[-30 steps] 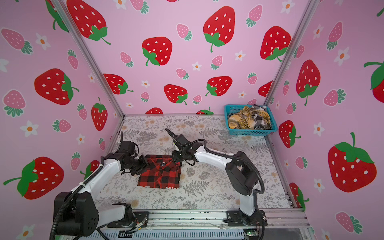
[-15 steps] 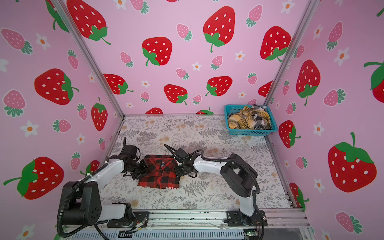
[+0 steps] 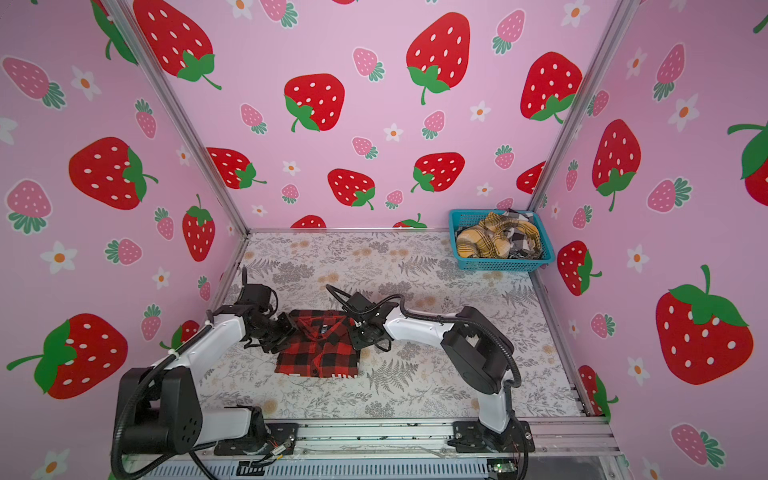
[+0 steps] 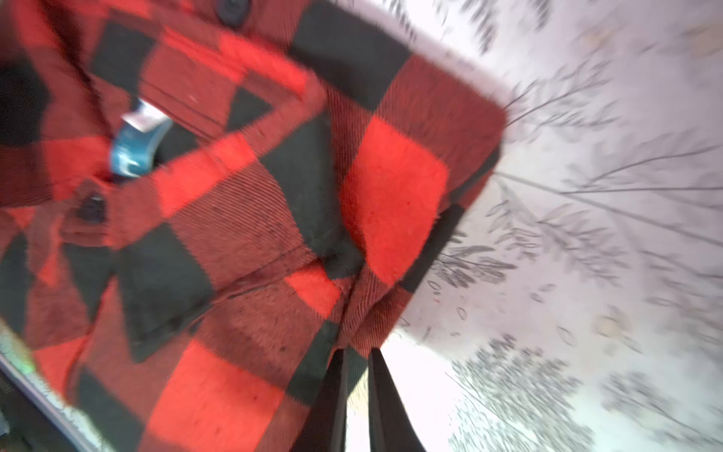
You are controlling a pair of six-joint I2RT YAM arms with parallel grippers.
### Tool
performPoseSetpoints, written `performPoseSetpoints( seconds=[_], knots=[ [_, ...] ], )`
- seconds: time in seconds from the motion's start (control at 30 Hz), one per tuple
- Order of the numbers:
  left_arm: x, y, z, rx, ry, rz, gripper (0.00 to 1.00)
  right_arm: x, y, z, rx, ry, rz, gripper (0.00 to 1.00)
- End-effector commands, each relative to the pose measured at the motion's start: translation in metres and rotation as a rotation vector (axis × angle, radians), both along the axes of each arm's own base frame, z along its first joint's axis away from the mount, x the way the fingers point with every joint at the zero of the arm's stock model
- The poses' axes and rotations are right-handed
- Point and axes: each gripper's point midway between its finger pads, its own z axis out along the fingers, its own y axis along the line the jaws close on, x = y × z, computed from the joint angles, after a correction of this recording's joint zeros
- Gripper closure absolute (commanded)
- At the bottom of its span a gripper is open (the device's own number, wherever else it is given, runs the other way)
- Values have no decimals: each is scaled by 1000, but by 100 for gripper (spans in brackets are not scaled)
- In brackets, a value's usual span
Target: Fold and stack the long sleeve shirts
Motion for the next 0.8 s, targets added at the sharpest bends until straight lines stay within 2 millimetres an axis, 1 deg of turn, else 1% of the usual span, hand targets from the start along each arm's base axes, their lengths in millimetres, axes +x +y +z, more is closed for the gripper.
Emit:
performPoseSetpoints(
  seconds=[0.0,0.03,0.1,0.17,0.2,0.3,0.37,0.43,0.5,0.57,0.63,0.67,0.77],
  knots=[
    [6,30,24,116,-31,37,39,-2,8,39,72,-46,29,82],
    [6,34,19,98,-12,55,42,-8,14,39,95,-24,54,81],
    [10,38,-1,26,41,89,51,-24,31,32,111,16,117,80],
    [13,37,-18,-13,82,105,56,-31,43,27,101,17,157,76],
    [12,38,-26,-21,106,117,57,-32,48,24,104,21,165,75],
    [13,38,-39,-30,118,144,58,-31,56,14,116,41,163,73],
    [13,37,-47,-33,121,146,58,-27,56,3,93,48,147,72],
    [11,33,-53,-42,132,134,60,-21,51,-10,58,60,116,72],
    [10,24,-60,-58,142,112,62,-11,35,-25,7,68,58,72],
    [9,12,-66,-69,148,82,64,1,17,-34,-15,80,-3,72],
    [8,-2,-70,-82,158,58,66,12,1,-36,-17,82,-48,72],
    [9,-12,-71,-96,157,44,67,17,-8,-34,-18,76,-66,72],
    [16,-39,-71,-120,142,13,67,30,-33,-32,-45,59,-104,72]
  ],
)
